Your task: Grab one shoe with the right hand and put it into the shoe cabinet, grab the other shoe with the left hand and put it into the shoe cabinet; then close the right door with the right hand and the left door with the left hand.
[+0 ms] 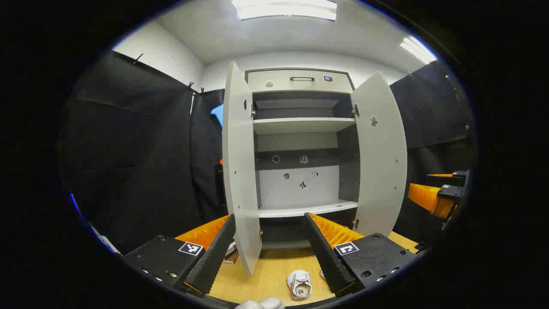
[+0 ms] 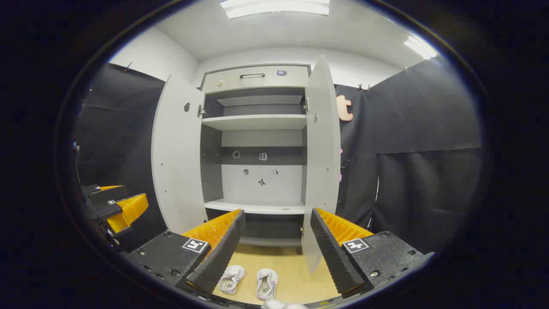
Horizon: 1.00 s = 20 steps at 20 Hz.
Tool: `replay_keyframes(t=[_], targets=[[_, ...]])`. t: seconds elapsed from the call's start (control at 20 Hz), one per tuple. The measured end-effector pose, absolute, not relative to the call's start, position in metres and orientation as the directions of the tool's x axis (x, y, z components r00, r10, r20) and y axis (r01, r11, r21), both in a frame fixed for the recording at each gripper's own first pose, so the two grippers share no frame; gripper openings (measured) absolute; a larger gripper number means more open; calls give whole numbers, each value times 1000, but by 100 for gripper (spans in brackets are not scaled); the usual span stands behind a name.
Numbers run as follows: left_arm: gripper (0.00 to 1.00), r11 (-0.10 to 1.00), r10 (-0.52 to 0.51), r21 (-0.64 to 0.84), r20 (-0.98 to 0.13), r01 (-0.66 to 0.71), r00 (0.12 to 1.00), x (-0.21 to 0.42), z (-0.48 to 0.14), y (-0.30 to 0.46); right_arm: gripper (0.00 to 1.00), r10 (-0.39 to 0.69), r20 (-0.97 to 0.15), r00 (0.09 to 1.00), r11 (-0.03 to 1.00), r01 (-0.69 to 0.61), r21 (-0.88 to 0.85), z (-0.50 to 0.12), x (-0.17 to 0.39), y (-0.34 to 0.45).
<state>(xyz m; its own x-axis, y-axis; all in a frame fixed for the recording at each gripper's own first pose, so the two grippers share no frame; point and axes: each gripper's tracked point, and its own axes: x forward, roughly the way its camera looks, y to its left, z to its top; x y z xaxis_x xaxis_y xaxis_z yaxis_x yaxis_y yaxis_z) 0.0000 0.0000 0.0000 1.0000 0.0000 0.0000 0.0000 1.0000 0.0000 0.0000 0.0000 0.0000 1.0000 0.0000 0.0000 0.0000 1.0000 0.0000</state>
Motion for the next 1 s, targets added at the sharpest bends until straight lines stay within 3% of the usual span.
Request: replay_keyframes(t=[1.0], targets=[[95, 1000, -2, 6, 4, 2, 1000, -6, -3, 10, 99, -12, -43, 999, 1000, 12, 0, -26, -2, 4]])
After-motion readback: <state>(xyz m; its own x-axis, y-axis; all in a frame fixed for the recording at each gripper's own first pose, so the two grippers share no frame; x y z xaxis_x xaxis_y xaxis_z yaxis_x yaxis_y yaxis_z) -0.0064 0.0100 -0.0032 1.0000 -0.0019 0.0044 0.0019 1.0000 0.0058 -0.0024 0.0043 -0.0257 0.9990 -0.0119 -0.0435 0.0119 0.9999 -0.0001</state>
